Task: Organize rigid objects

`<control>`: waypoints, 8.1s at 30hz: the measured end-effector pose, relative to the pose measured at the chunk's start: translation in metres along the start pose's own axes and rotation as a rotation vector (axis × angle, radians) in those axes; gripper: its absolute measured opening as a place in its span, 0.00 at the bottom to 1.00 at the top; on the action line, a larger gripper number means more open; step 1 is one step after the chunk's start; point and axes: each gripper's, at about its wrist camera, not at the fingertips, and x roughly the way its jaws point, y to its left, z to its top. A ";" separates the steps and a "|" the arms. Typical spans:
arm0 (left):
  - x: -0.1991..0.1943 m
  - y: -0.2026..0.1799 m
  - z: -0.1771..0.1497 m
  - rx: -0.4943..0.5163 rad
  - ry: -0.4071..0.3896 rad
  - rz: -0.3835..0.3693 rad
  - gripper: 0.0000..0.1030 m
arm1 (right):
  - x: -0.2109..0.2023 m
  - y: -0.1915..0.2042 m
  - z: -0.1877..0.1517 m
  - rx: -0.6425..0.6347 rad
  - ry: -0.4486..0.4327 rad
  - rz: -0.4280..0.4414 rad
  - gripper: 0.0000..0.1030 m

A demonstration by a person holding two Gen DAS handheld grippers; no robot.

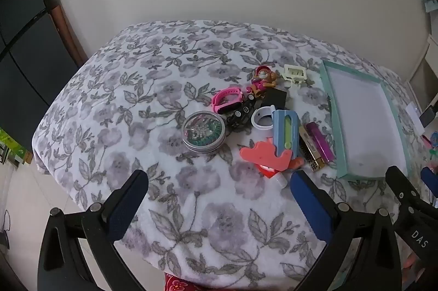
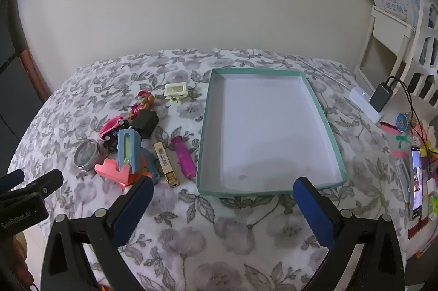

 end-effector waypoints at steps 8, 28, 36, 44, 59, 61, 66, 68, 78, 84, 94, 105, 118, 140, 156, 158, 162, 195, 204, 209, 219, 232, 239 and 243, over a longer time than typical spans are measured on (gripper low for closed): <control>0.001 0.002 -0.003 -0.008 -0.001 -0.028 1.00 | 0.001 0.003 0.000 -0.007 -0.001 0.003 1.00; -0.008 -0.001 -0.002 0.002 -0.038 -0.042 1.00 | 0.004 0.008 -0.001 -0.040 0.020 0.000 1.00; -0.009 -0.001 -0.001 0.005 -0.040 -0.038 1.00 | 0.003 0.007 -0.001 -0.031 0.020 0.002 1.00; -0.010 -0.001 0.000 0.006 -0.040 -0.038 1.00 | 0.003 0.008 -0.001 -0.034 0.021 0.001 1.00; -0.010 -0.001 -0.001 0.006 -0.041 -0.039 1.00 | 0.003 0.008 -0.001 -0.035 0.021 0.001 1.00; -0.010 -0.001 -0.001 0.005 -0.041 -0.039 1.00 | 0.003 0.007 -0.001 -0.035 0.021 0.001 1.00; -0.010 0.000 0.000 0.007 -0.037 -0.049 1.00 | 0.002 0.009 0.000 -0.039 0.016 0.002 1.00; -0.010 0.001 0.007 0.011 -0.042 -0.048 1.00 | 0.002 0.012 0.004 -0.055 0.020 0.010 1.00; 0.018 0.042 0.067 -0.135 -0.056 -0.100 1.00 | 0.010 0.044 0.064 -0.027 0.027 0.188 1.00; 0.051 0.062 0.083 -0.185 -0.015 -0.092 1.00 | 0.045 0.073 0.079 -0.034 0.092 0.200 1.00; 0.106 0.073 0.061 -0.182 0.082 -0.037 1.00 | 0.100 0.108 0.055 -0.159 0.230 0.264 1.00; 0.133 0.074 0.033 -0.183 0.159 -0.032 1.00 | 0.114 0.121 0.027 -0.237 0.307 0.309 1.00; 0.142 0.090 0.030 -0.255 0.184 -0.051 1.00 | 0.135 0.152 0.012 -0.359 0.335 0.209 1.00; 0.160 0.071 0.043 -0.244 0.203 -0.130 1.00 | 0.136 0.147 0.030 -0.274 0.328 0.302 0.46; 0.178 0.045 0.047 -0.158 0.227 -0.128 0.76 | 0.141 0.157 0.028 -0.330 0.338 0.319 0.25; 0.177 0.045 0.047 -0.153 0.216 -0.128 0.72 | 0.141 0.156 0.027 -0.322 0.339 0.320 0.24; 0.175 0.048 0.045 -0.164 0.217 -0.130 0.71 | 0.141 0.154 0.026 -0.309 0.342 0.329 0.24; 0.055 -0.023 0.155 -0.269 0.061 -0.231 0.71 | 0.079 0.040 0.120 0.103 0.050 0.295 0.22; 0.059 -0.109 0.171 -0.141 0.020 -0.239 0.71 | 0.092 -0.039 0.138 0.225 0.011 0.139 0.22; 0.075 -0.136 0.170 -0.126 0.046 -0.262 0.71 | 0.101 -0.086 0.141 0.301 0.008 0.094 0.22; 0.093 -0.191 0.162 -0.037 0.065 -0.300 0.71 | 0.111 -0.125 0.143 0.283 -0.019 -0.028 0.22; 0.127 -0.237 0.141 0.094 0.078 -0.299 0.71 | 0.145 -0.150 0.134 0.313 0.054 -0.060 0.22; 0.152 -0.248 0.120 0.163 0.134 -0.273 0.71 | 0.170 -0.146 0.120 0.271 0.135 -0.088 0.22; 0.156 -0.252 0.117 0.187 0.125 -0.271 0.71 | 0.180 -0.146 0.115 0.271 0.170 -0.085 0.22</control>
